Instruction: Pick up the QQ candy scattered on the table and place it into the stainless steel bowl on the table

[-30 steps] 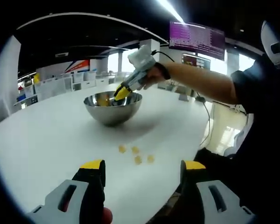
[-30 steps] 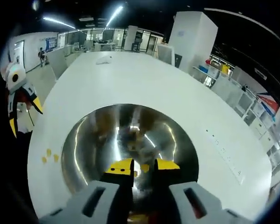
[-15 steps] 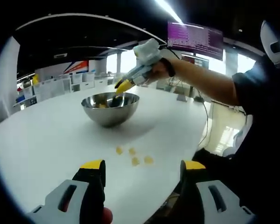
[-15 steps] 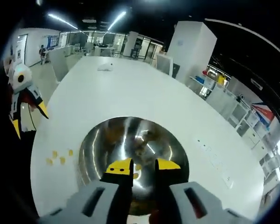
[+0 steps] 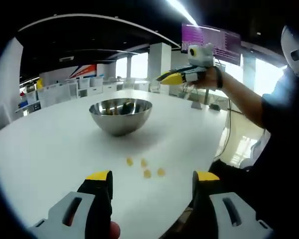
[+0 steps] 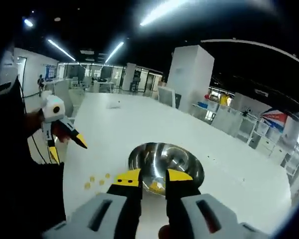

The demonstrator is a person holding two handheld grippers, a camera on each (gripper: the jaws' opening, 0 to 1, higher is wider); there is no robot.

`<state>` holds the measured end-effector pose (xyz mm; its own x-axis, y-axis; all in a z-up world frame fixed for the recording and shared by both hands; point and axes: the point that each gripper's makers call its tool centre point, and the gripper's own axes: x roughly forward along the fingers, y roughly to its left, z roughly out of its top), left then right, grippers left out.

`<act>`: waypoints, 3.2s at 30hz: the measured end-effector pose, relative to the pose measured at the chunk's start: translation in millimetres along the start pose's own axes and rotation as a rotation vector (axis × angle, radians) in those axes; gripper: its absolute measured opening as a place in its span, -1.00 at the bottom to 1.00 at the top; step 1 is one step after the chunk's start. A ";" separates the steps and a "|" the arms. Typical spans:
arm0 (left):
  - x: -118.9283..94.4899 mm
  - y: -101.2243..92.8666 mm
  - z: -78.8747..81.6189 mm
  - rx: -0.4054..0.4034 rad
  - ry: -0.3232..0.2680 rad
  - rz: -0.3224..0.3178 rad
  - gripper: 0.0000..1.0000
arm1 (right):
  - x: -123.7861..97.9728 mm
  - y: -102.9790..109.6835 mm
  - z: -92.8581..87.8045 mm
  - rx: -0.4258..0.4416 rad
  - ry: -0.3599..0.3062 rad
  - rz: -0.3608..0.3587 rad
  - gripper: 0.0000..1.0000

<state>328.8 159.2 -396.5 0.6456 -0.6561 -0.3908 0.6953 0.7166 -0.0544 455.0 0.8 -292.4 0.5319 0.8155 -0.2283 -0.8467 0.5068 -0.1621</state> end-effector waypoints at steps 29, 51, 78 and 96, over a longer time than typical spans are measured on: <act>3.2 -11.2 -1.3 0.025 0.026 -0.015 0.32 | -66.9 45.7 -45.4 0.218 -0.243 -0.145 -0.64; -5.1 0.7 -2.7 0.018 0.019 0.004 0.31 | 44.0 147.8 -97.3 0.045 0.114 0.255 -0.64; -5.9 1.4 -13.1 -0.004 0.026 0.013 0.30 | 84.6 172.9 -131.1 0.036 0.168 0.279 -0.82; -3.0 -0.8 -9.6 -0.003 0.011 -0.013 0.30 | 82.8 170.2 -128.8 0.056 0.168 0.258 -0.86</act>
<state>323.3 162.8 -404.1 0.6330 -0.6628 -0.4000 0.7027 0.7088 -0.0625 357.0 118.7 -462.5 0.2907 0.8641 -0.4109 -0.9511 0.3077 -0.0257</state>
